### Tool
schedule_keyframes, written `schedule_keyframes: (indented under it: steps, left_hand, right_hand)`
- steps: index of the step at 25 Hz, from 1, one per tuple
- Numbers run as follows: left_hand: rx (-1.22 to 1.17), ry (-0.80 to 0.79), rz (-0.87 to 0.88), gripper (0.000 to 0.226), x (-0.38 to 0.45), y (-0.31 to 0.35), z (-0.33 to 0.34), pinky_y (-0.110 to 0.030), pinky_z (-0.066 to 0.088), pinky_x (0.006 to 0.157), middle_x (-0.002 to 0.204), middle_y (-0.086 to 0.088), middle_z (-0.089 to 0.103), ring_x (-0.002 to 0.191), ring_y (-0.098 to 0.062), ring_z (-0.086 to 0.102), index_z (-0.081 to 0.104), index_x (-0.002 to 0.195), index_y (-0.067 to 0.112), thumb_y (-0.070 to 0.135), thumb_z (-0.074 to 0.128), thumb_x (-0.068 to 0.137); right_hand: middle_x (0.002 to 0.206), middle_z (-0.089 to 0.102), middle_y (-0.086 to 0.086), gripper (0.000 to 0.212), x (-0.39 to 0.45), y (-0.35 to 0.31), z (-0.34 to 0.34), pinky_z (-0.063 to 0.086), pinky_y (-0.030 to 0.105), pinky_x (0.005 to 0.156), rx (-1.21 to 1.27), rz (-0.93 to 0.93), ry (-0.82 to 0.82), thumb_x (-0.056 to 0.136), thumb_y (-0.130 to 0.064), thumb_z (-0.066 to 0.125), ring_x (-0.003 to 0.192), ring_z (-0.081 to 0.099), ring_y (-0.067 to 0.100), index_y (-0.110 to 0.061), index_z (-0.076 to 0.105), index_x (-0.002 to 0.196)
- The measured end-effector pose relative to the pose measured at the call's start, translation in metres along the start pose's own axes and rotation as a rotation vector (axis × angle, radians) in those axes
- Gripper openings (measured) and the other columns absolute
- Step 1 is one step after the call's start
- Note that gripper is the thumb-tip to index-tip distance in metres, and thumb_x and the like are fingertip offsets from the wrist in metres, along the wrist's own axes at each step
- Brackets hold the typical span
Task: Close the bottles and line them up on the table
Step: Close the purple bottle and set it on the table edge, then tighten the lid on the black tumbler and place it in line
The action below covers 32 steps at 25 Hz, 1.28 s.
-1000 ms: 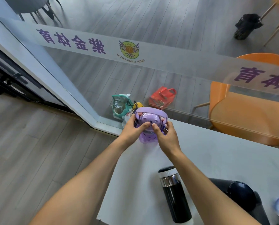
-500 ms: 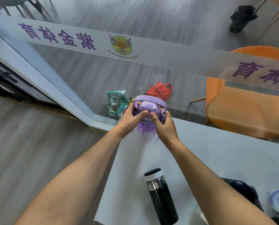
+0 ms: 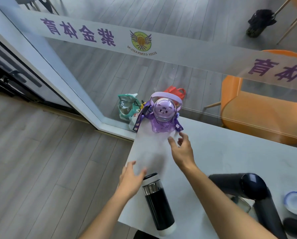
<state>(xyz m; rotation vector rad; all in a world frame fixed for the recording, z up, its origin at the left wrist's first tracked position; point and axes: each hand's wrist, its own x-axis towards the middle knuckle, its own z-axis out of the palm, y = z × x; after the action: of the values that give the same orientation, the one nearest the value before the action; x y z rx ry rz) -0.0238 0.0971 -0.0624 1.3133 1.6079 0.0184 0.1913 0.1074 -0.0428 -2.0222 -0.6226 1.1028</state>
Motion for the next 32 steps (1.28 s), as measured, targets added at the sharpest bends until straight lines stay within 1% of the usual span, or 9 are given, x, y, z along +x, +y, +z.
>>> schedule_keyframes:
  steps: [5, 9, 13, 18, 21, 24, 27, 29, 32]
  left_hand:
    - [-0.102, -0.063, -0.113, 0.071, -0.036, -0.044, 0.016, -0.043, 0.056, 0.091, 0.134, 0.002, 0.046, 0.114, -0.019, 0.056, 0.039, 0.135, 0.035, 0.064, 0.063, 0.074]
    - [-0.250, -0.054, -0.127, 0.057, -0.040, -0.047, 0.015, -0.041, 0.063, 0.073, 0.119, -0.001, 0.060, 0.099, -0.015, 0.063, 0.043, 0.131, 0.028, 0.045, 0.069, 0.083]
    - [-0.268, -0.049, -0.082, 0.055, -0.042, -0.040, 0.015, -0.041, 0.063, 0.071, 0.115, -0.004, 0.063, 0.098, -0.018, 0.065, 0.045, 0.130, 0.027, 0.041, 0.071, 0.084]
    - [-0.257, -0.038, 0.099, 0.042, -0.040, -0.016, 0.017, -0.046, 0.061, 0.080, 0.109, 0.001, 0.065, 0.093, -0.018, 0.070, 0.050, 0.123, 0.039, 0.036, 0.068, 0.086]
    - [-0.243, -0.028, 0.283, 0.042, -0.041, 0.006, 0.010, -0.044, 0.061, 0.083, 0.114, 0.006, 0.064, 0.088, -0.015, 0.072, 0.051, 0.125, 0.043, 0.029, 0.066, 0.088]
    - [-0.230, 0.021, 0.428, 0.049, -0.047, 0.025, 0.003, -0.024, 0.058, 0.083, 0.120, 0.008, 0.062, 0.096, -0.010, 0.070, 0.050, 0.135, 0.031, 0.018, 0.066, 0.091]
    - [-0.236, 0.040, 0.503, 0.047, -0.057, 0.033, -0.002, -0.011, 0.054, 0.077, 0.124, 0.012, 0.057, 0.106, -0.005, 0.065, 0.054, 0.133, 0.028, 0.014, 0.067, 0.090]
    - [-0.263, 0.010, 0.526, 0.045, -0.061, 0.030, -0.001, -0.014, 0.055, 0.080, 0.126, 0.014, 0.057, 0.110, -0.003, 0.064, 0.055, 0.131, 0.030, 0.017, 0.068, 0.090]
    - [-0.338, -0.062, 0.508, 0.039, -0.064, 0.021, 0.001, -0.030, 0.058, 0.088, 0.125, 0.013, 0.062, 0.109, -0.005, 0.066, 0.057, 0.127, 0.035, 0.025, 0.067, 0.091]
  right_hand:
    - [0.136, 0.057, 0.012, 0.051, -0.052, 0.054, 0.013, 0.042, 0.029, 0.098, -0.177, 0.127, -0.172, 0.095, -0.039, 0.061, 0.125, 0.057, 0.025, -0.018, 0.050, 0.140]
    - [0.128, 0.063, 0.009, 0.046, -0.076, 0.075, 0.024, 0.047, 0.030, 0.092, -0.310, 0.191, -0.337, 0.095, -0.041, 0.058, 0.114, 0.062, 0.024, -0.018, 0.056, 0.135]
    - [0.126, 0.069, 0.007, 0.041, -0.093, 0.081, 0.033, 0.050, 0.032, 0.096, -0.322, 0.173, -0.411, 0.095, -0.040, 0.058, 0.114, 0.064, 0.022, -0.016, 0.062, 0.129]
    - [0.113, 0.073, 0.002, 0.022, -0.102, 0.071, 0.020, 0.052, 0.029, 0.087, -0.156, 0.115, -0.261, 0.095, -0.032, 0.062, 0.105, 0.068, 0.019, -0.022, 0.065, 0.114]
    - [0.114, 0.071, 0.000, 0.025, -0.097, 0.059, 0.003, 0.054, 0.034, 0.094, -0.002, 0.062, -0.162, 0.094, -0.030, 0.065, 0.106, 0.068, 0.018, -0.023, 0.061, 0.118]
    - [0.118, 0.071, 0.001, 0.034, -0.098, 0.045, -0.011, 0.056, 0.042, 0.101, 0.128, -0.018, -0.127, 0.088, -0.033, 0.067, 0.110, 0.069, 0.017, -0.022, 0.061, 0.119]
    - [0.120, 0.070, -0.002, 0.035, -0.103, 0.037, -0.018, 0.054, 0.039, 0.101, 0.177, -0.079, -0.124, 0.086, -0.035, 0.064, 0.114, 0.067, 0.015, -0.025, 0.059, 0.120]
    - [0.119, 0.070, -0.005, 0.029, -0.107, 0.037, -0.022, 0.053, 0.037, 0.101, 0.192, -0.099, -0.119, 0.089, -0.035, 0.064, 0.114, 0.066, 0.012, -0.030, 0.060, 0.116]
    - [0.117, 0.071, -0.007, 0.031, -0.117, 0.043, -0.024, 0.053, 0.037, 0.100, 0.159, -0.102, -0.098, 0.083, -0.046, 0.065, 0.112, 0.067, 0.010, -0.035, 0.061, 0.112]
